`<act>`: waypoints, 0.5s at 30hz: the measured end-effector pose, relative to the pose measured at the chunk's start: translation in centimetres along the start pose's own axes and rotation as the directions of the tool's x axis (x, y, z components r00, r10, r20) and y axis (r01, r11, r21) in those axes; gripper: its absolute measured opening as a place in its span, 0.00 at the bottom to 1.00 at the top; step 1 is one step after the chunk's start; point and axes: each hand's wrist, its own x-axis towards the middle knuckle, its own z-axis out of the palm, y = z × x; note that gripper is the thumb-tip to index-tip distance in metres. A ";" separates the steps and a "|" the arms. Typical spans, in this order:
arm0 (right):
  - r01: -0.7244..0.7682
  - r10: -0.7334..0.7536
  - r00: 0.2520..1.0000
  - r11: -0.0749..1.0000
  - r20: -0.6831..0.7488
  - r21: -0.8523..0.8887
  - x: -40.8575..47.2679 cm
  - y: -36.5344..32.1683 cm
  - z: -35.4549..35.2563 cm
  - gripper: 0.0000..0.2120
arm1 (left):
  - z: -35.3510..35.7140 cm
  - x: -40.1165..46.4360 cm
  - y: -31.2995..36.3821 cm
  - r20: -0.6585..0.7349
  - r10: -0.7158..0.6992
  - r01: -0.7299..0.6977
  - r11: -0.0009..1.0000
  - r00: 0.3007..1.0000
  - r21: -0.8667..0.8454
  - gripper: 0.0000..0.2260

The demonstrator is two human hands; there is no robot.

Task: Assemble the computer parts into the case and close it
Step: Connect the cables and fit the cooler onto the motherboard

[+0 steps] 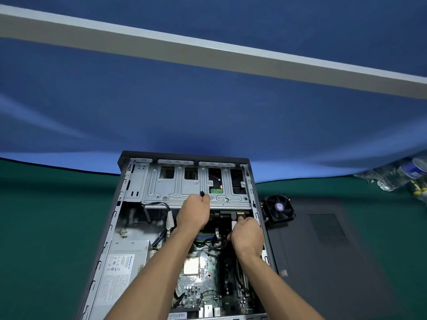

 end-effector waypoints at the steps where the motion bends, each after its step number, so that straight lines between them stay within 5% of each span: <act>1: 0.003 -0.003 1.000 1.000 -0.002 0.005 0.0 0.0 0.0 0.16 | 0.0 0.0 0.0 0.000 0.000 0.000 1.000 1.000 0.003 0.22; 15: -0.053 0.037 0.993 0.988 0.109 0.144 0.0 -0.4 -0.8 0.16 | 0.0 0.1 -0.2 -0.021 0.005 -0.004 0.999 1.000 0.044 0.22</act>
